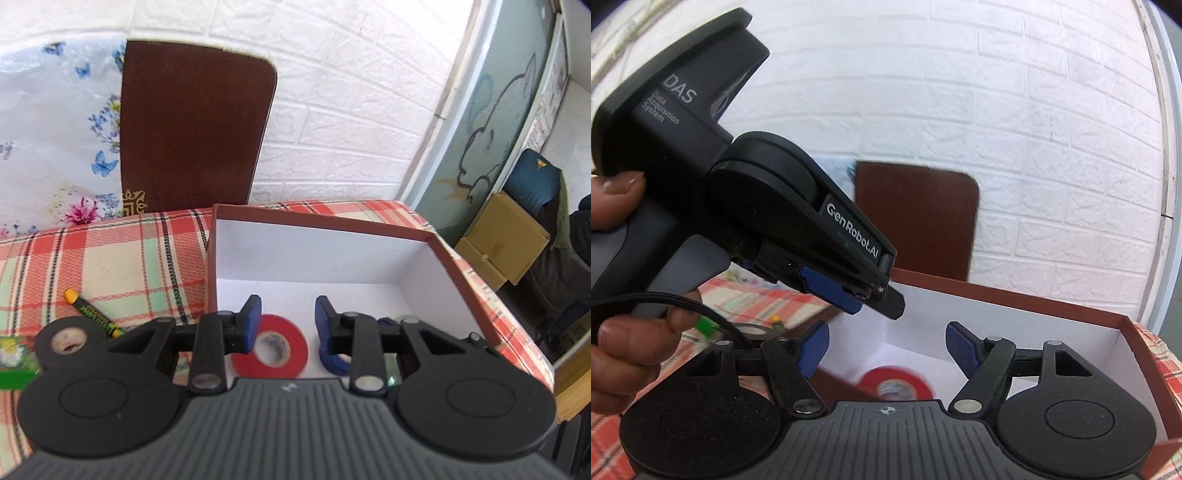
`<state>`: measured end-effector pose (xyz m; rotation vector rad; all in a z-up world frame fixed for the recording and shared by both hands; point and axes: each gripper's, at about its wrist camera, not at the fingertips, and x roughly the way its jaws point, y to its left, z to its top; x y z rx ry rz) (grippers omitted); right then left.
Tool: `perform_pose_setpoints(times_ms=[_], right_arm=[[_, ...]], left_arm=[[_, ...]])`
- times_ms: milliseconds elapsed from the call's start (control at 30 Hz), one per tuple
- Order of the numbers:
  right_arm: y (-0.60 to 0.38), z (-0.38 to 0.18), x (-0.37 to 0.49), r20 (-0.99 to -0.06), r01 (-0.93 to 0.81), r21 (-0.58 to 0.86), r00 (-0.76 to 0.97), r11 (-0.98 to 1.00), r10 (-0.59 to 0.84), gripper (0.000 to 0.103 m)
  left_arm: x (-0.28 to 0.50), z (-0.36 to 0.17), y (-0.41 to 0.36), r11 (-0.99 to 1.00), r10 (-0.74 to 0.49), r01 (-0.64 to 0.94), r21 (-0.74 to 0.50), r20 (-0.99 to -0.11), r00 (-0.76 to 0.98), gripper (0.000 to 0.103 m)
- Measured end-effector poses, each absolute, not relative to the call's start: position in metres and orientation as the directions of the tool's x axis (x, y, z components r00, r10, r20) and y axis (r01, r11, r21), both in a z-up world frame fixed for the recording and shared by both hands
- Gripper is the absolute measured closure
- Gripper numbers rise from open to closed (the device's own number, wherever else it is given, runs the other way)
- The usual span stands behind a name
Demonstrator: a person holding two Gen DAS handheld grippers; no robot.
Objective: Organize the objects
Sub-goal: 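Carry the red tape roll into the brown box and release it, then move the left gripper back over the table toward the green snack packet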
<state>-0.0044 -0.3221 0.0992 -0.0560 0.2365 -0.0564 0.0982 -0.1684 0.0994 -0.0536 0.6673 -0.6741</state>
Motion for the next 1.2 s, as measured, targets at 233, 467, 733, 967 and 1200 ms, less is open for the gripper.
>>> perform_pose_setpoints(times_ms=[233, 467, 733, 967, 1200], right_arm=[[-0.274, 0.087, -0.049, -0.275, -0.064, -0.049, 0.96, 0.997, 0.048, 0.034], [-0.241, 0.075, -0.053, -0.356, -0.197, -0.012, 0.917, 0.98, 0.18, 0.034], [-0.172, 0.081, -0.016, -0.396, -0.397, -0.038, 0.849, 0.917, 0.351, 0.034], [-0.121, 0.062, -0.014, -0.493, -0.514, -0.048, 0.758, 0.856, 0.427, 0.038], [-0.14, 0.059, -0.018, -0.506, -0.488, -0.073, 0.77, 0.87, 0.389, 0.036]], left_arm=[[0.061, 0.097, -0.129, 0.808, -0.568, 0.533, -0.254, -0.575, 0.588, 0.07], [0.034, 0.079, -0.076, 0.835, -0.54, 0.468, -0.29, -0.594, 0.596, 0.068], [-0.002, 0.073, 0.016, 0.903, -0.429, 0.327, -0.278, -0.598, 0.677, 0.066], [-0.025, 0.057, 0.077, 0.954, -0.297, 0.183, -0.238, -0.651, 0.699, 0.065], [-0.039, 0.061, 0.107, 0.95, -0.246, 0.068, -0.303, -0.603, 0.759, 0.063]])
